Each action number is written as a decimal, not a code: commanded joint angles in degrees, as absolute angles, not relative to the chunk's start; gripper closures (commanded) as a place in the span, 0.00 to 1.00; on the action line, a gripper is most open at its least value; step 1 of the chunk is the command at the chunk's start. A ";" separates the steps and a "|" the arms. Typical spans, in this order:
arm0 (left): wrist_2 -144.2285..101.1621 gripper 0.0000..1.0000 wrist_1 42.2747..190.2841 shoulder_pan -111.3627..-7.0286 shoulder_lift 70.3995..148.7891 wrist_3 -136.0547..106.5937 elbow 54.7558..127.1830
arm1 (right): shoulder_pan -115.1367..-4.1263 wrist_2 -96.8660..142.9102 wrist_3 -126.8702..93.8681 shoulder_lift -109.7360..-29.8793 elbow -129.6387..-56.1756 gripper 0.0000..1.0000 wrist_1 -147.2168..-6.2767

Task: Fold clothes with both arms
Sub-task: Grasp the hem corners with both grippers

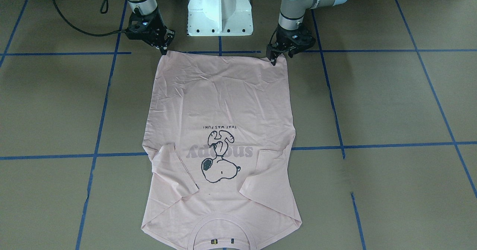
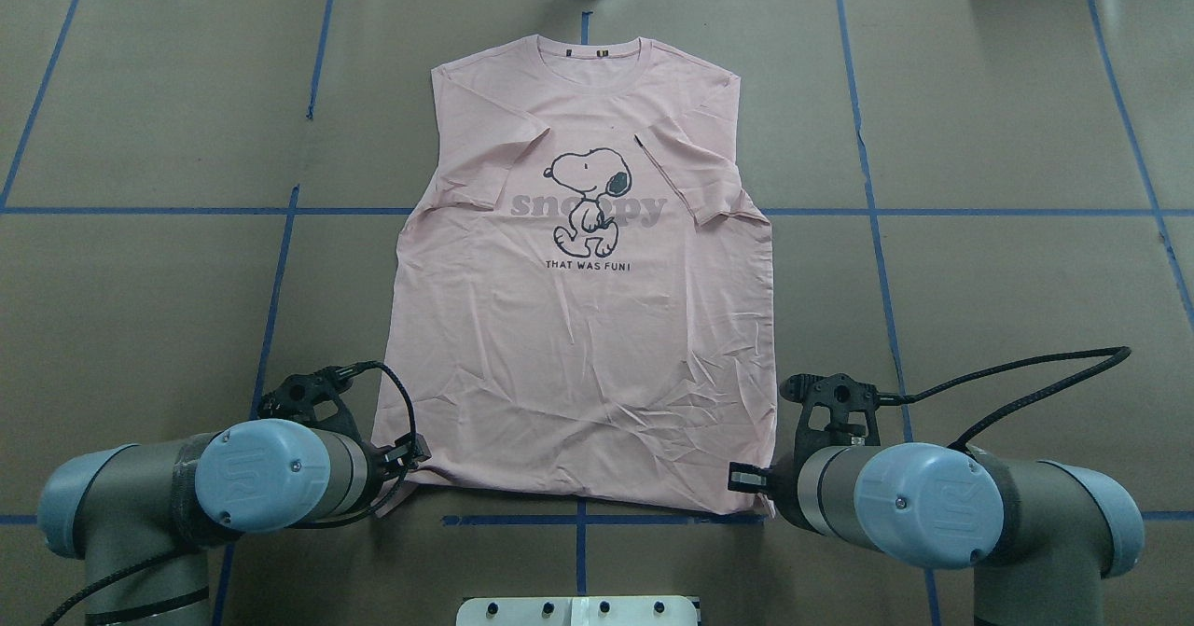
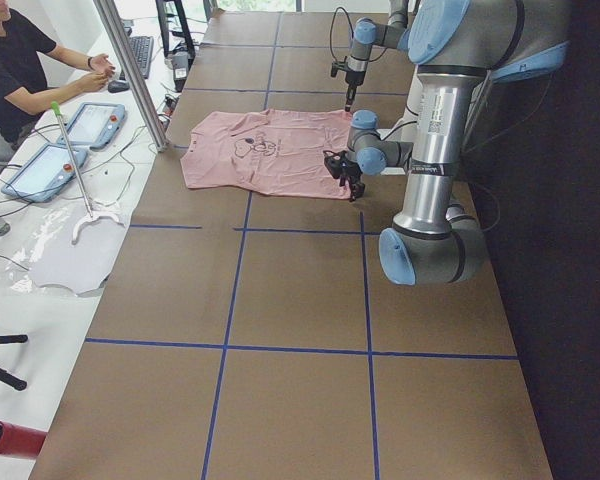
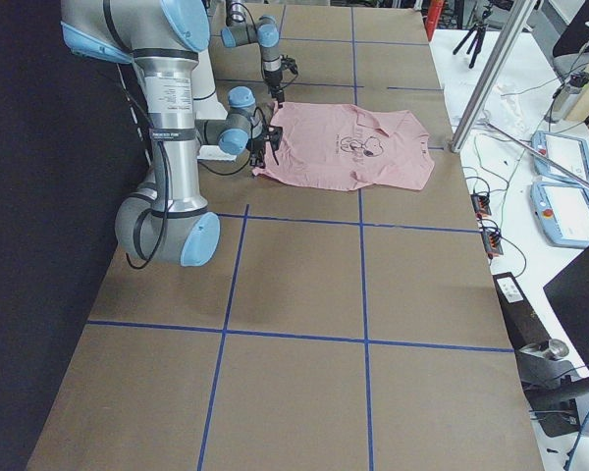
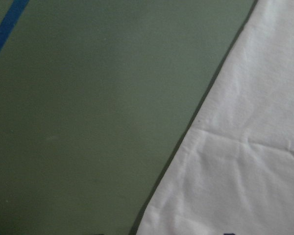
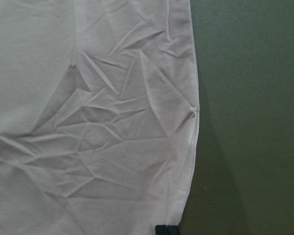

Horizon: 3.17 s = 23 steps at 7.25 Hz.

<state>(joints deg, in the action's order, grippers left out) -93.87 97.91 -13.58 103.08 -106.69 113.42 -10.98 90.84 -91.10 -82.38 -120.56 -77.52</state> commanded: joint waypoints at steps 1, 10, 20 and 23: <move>-93.87 0.96 98.00 -13.62 103.36 -106.70 113.73 | -10.99 90.88 -91.05 -82.35 -120.67 1.00 -77.52; -93.87 0.01 97.65 -13.27 102.74 -106.26 114.26 | -10.90 90.88 -91.14 -82.35 -120.59 1.00 -77.52; -93.87 1.00 97.65 -13.10 102.74 -106.88 113.82 | -10.99 90.97 -91.05 -82.35 -120.85 1.00 -77.52; -94.04 1.00 97.65 -13.10 103.09 -106.79 114.69 | -11.07 91.05 -90.97 -82.35 -120.76 1.00 -77.52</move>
